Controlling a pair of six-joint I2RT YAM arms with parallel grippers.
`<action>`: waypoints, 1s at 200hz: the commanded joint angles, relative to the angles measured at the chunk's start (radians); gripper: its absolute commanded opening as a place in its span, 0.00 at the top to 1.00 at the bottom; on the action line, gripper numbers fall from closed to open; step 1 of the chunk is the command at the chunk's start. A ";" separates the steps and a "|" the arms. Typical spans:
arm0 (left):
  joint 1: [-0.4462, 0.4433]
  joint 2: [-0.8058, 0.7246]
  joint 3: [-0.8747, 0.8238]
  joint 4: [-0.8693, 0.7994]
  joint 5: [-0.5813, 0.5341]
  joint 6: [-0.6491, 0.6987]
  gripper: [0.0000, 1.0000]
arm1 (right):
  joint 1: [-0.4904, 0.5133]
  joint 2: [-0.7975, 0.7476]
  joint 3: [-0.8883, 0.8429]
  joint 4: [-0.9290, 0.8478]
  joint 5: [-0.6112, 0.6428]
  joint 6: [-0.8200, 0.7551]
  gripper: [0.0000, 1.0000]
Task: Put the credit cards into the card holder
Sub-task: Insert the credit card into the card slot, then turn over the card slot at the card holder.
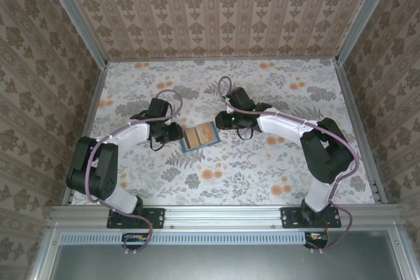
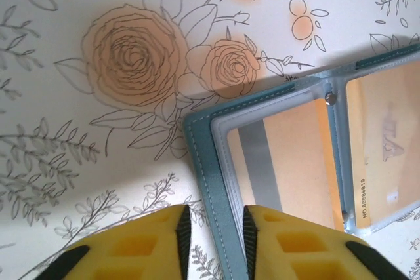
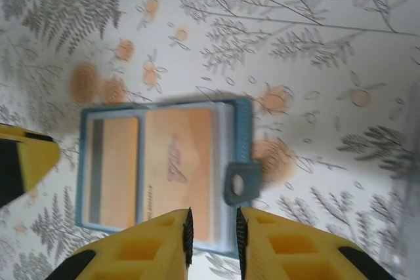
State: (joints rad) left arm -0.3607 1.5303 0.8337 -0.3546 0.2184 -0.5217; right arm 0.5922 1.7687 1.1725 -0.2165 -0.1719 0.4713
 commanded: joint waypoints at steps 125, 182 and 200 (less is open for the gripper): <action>0.044 -0.038 -0.129 0.127 0.114 -0.109 0.65 | 0.082 0.103 0.078 -0.101 -0.074 -0.128 0.58; 0.037 0.020 -0.104 0.132 0.133 -0.109 0.64 | 0.075 0.187 0.119 -0.110 -0.057 -0.097 0.55; 0.037 0.021 -0.095 0.117 0.125 -0.099 0.64 | 0.068 0.196 0.126 -0.104 -0.061 -0.091 0.55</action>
State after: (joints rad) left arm -0.3199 1.5326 0.7120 -0.2306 0.3336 -0.6174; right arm 0.6720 1.9499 1.2613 -0.2962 -0.2363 0.3588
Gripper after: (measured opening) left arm 0.356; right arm 0.453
